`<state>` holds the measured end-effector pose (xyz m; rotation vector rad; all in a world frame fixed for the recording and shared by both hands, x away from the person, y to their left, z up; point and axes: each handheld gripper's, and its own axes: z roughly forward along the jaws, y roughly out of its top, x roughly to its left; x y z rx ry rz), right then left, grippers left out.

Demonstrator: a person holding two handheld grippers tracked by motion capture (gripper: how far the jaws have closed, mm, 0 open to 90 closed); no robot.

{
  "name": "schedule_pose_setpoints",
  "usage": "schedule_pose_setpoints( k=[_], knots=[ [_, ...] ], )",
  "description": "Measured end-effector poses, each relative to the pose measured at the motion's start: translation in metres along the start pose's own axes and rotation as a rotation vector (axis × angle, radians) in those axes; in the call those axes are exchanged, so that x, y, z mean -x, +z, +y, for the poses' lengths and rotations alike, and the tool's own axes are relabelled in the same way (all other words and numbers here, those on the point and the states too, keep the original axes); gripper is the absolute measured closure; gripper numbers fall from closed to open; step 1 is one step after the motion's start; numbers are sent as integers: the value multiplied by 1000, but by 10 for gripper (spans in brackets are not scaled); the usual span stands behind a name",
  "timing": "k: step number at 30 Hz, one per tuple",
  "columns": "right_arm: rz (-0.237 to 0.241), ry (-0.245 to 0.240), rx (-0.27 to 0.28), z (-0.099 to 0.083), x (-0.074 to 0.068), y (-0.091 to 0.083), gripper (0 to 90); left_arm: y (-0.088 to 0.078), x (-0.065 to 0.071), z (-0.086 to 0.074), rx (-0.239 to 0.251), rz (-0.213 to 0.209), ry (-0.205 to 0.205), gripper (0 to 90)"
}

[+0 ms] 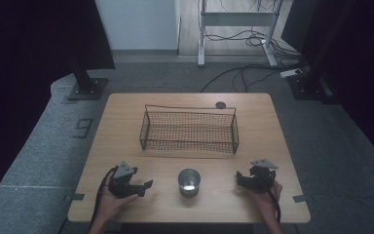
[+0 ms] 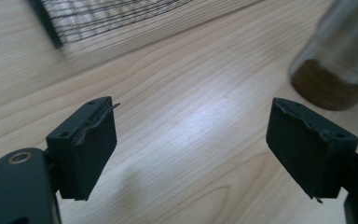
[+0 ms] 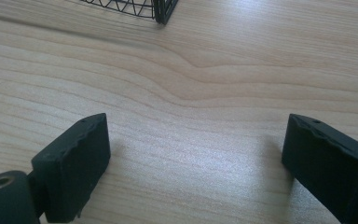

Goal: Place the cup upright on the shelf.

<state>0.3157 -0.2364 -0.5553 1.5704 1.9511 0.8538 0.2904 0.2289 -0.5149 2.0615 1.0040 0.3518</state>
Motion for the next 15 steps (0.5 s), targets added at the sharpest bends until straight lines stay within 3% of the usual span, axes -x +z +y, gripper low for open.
schedule_pose_setpoints(
  k=[7,9,15],
  knots=[
    [2,-1,4,0,0,0,89,-3,7,8,22,-37,-6,169],
    [1,-1,4,0,0,0,91,-6,9,13,46,-71,-7,170],
    [0,-1,5,0,0,0,92,-9,16,21,67,-110,-5,168]
  ],
)
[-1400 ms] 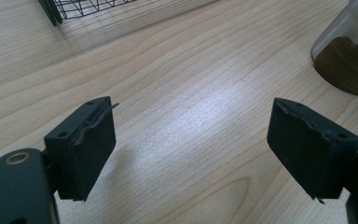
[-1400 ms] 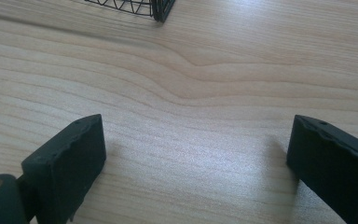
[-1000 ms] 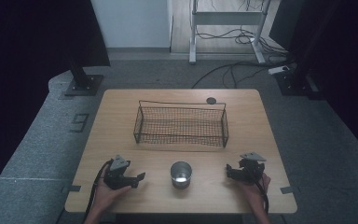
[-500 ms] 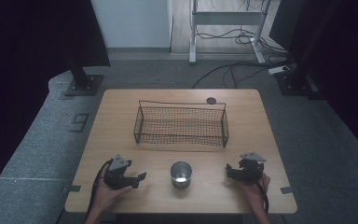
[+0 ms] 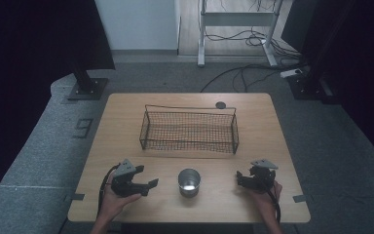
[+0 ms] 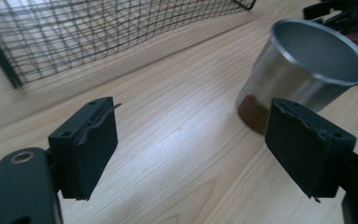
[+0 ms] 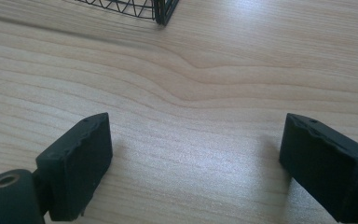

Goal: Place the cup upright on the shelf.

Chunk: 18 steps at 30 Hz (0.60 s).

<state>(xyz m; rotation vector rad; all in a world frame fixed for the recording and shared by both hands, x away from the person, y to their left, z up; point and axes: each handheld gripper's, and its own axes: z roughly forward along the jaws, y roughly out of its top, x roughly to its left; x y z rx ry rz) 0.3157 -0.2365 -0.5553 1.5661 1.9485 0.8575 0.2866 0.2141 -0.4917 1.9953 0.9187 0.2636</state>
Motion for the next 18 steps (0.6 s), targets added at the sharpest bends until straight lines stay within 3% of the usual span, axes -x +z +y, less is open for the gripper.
schedule_pose_setpoints(
  k=[18],
  knots=[
    [-4,3,3,0,0,0,103,13,23,17,-21,-85,57,134]
  ],
)
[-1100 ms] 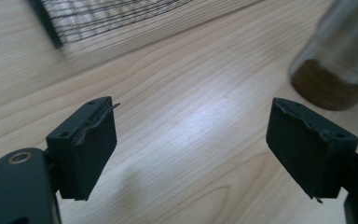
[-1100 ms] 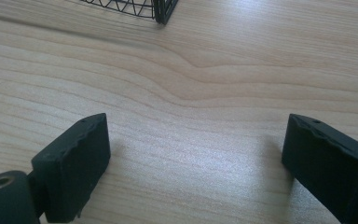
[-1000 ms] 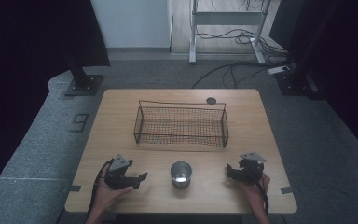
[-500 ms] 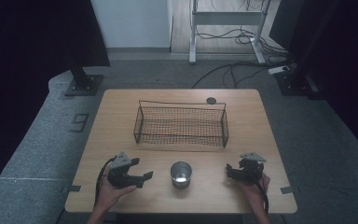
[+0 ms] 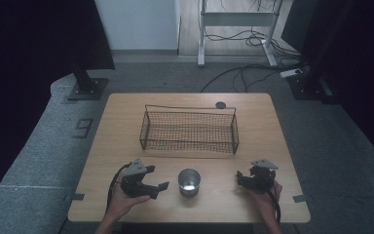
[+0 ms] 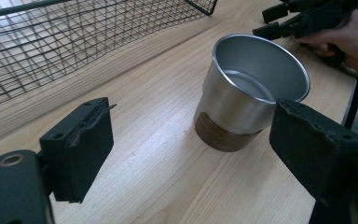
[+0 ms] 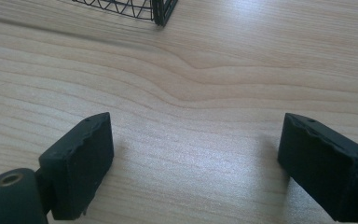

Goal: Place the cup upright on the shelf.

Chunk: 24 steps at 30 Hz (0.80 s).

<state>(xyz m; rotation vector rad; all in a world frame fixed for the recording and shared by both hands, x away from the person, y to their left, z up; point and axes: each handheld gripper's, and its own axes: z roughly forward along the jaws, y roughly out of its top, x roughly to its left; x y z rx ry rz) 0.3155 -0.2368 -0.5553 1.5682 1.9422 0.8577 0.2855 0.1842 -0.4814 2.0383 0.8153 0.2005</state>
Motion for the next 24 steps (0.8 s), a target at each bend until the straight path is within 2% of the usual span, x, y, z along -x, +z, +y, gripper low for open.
schedule_pose_setpoints(
  k=[15,24],
  knots=[
    [-3,2,2,0,0,0,112,10,9,11,-12,-40,15,88],
    [-3,2,3,0,0,0,114,27,20,15,-48,-61,31,53]
  ],
)
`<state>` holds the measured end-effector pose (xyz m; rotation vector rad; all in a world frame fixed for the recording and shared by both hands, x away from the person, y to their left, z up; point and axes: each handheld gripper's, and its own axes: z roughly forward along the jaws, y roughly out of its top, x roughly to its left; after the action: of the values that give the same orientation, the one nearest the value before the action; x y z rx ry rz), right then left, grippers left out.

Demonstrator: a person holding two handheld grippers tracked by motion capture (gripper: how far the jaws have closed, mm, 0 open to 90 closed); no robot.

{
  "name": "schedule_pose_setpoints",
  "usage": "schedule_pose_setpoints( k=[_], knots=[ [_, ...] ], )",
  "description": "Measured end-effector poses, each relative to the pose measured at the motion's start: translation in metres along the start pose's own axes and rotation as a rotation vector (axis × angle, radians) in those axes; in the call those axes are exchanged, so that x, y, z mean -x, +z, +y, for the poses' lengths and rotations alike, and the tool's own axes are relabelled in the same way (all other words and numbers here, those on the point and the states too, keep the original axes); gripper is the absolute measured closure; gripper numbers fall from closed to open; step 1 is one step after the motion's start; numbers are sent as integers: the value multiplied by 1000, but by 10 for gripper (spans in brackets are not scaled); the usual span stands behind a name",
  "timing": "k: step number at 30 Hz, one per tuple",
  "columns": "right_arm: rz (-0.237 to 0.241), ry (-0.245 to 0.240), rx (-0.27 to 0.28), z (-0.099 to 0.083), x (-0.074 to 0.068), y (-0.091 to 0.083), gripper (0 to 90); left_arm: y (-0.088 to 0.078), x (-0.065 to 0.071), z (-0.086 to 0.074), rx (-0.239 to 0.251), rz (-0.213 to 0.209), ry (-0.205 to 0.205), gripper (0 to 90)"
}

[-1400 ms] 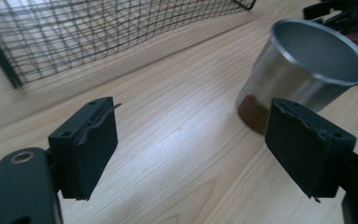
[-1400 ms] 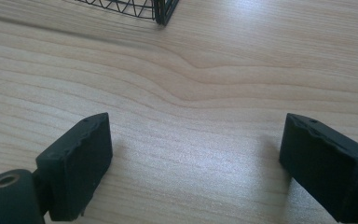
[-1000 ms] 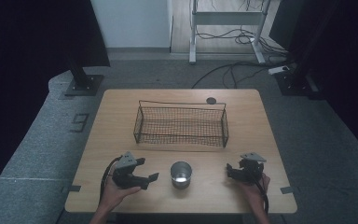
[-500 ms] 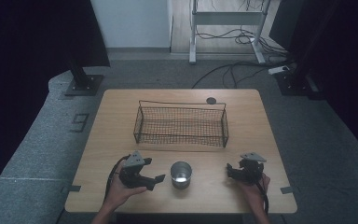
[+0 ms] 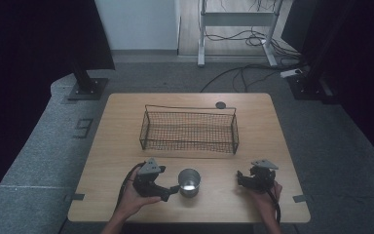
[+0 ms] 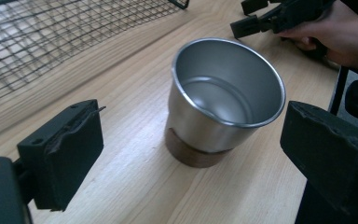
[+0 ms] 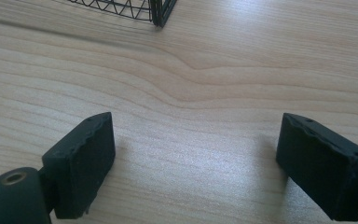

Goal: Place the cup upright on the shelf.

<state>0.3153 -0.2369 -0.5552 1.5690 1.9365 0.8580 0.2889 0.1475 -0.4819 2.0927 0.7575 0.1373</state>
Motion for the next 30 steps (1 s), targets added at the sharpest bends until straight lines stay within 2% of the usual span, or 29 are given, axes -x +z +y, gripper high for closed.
schedule_pose_setpoints(
  k=[16,30],
  knots=[
    [0,0,0,0,0,0,115,23,11,4,-29,5,24,48],
    [1,0,0,0,0,0,116,39,16,8,-43,-8,40,32]
  ],
)
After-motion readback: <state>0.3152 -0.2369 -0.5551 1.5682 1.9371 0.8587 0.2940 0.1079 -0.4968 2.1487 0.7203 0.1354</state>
